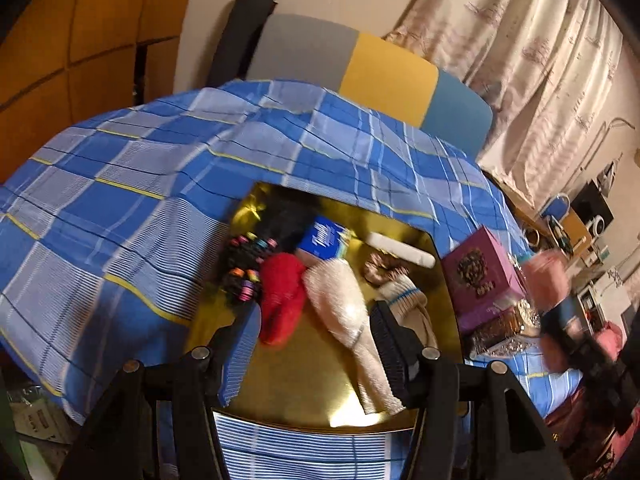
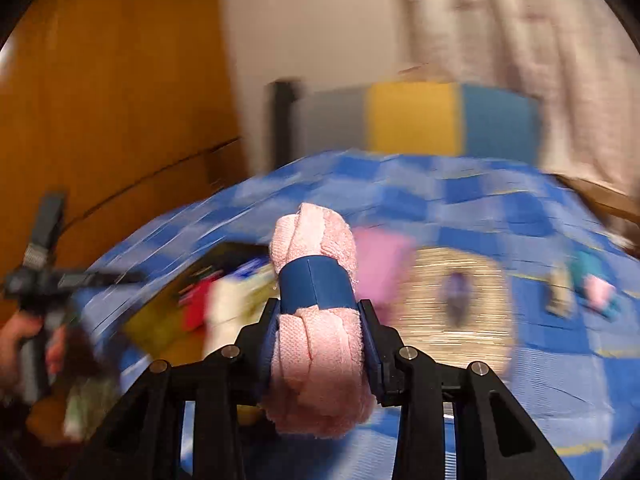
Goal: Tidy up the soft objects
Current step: 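Lower the pink rolled sock into the gold tray and open the right gripper, then withdraw both grippers from the tray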
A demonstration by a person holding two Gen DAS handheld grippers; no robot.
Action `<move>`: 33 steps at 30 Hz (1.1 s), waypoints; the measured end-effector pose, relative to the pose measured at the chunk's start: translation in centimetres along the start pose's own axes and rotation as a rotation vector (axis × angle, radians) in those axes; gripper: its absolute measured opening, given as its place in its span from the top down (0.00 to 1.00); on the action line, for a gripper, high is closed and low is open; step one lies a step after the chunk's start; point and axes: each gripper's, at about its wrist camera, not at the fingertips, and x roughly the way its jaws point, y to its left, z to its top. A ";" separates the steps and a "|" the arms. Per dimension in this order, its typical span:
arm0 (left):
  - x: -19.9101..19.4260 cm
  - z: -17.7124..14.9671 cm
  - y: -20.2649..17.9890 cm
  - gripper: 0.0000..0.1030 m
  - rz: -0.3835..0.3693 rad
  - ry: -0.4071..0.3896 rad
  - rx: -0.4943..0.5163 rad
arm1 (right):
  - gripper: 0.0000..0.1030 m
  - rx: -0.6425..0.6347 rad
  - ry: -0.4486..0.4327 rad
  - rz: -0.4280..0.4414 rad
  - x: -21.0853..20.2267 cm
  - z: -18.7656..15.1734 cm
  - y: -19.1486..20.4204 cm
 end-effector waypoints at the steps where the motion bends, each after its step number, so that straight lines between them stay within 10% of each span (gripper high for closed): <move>1: -0.4 0.2 0.6 0.44 0.003 -0.010 -0.013 | 0.63 -0.023 0.025 0.031 1.1 0.1 1.3; 19: -4.2 -0.2 7.9 0.44 0.047 -0.081 -0.169 | 0.63 -0.146 0.466 0.301 18.9 0.8 12.7; 33: -3.5 -0.7 8.2 0.44 0.030 -0.064 -0.196 | 0.49 -0.050 0.394 0.303 18.6 0.7 12.8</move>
